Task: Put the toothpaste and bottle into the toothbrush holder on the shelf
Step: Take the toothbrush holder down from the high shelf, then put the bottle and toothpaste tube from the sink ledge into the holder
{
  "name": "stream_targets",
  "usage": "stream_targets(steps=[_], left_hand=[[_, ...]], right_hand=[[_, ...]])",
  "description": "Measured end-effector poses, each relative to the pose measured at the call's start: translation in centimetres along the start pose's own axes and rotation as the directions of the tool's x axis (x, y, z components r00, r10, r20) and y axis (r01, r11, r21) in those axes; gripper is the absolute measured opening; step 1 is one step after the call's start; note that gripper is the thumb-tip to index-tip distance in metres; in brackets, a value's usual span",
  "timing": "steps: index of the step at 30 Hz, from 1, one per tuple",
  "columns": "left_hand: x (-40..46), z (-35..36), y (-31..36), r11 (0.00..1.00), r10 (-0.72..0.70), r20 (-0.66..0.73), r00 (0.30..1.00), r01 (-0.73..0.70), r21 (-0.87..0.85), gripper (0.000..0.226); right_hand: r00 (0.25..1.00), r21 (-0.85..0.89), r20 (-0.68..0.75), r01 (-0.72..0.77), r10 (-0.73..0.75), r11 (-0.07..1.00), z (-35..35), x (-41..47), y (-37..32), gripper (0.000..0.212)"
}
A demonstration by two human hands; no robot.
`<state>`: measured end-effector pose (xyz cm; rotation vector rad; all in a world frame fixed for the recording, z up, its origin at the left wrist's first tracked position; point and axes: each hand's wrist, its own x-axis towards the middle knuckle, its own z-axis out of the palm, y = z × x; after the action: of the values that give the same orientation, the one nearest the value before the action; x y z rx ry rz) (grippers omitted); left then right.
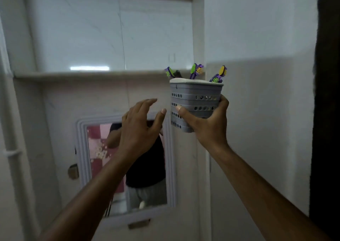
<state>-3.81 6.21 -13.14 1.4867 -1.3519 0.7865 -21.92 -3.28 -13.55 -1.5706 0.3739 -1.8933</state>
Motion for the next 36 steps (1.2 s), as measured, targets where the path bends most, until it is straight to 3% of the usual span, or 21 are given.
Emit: stream_targets(steps=[6,12,18,27,32,36], left_hand=[[-13.4,1.0,-1.4,0.991,-0.106,0.142,0.984,0.116,-0.061,0.052],[-28.9,1.9,-3.9,0.956,-0.266,0.299,0.916,0.291,-0.039,0.046],[-40.0,1.7,-6.5,0.85,-0.477,0.402,0.782,0.526,-0.016,0.044],[-52.9,3.2,-11.0,0.668,-0.681,0.467,0.565,0.74,0.078,0.04],[-58.6,3.8,-14.9,0.673,-0.7,0.52,0.489,0.696,0.25,0.035],[-60.2,4.1,-18.5,0.755,-0.647,0.644,0.408,0.46,0.467,0.036]], right_hand=[[0.983,-0.029,0.104,-0.146,0.149,0.989,-3.7,-11.1,6.3,0.117],[0.889,-0.177,0.19,-0.386,0.417,0.905,-6.9,-23.8,12.3,0.116],[0.795,-0.344,0.208,-0.485,0.57,0.804,-9.4,-34.2,16.4,0.112],[0.681,-0.48,0.203,-0.557,0.704,0.678,-10.2,-44.4,22.0,0.118],[0.614,-0.544,0.197,-0.58,0.764,0.606,-10.7,-48.9,25.1,0.126],[0.556,-0.621,0.178,-0.577,0.812,0.531,-11.0,-51.1,26.9,0.127]])
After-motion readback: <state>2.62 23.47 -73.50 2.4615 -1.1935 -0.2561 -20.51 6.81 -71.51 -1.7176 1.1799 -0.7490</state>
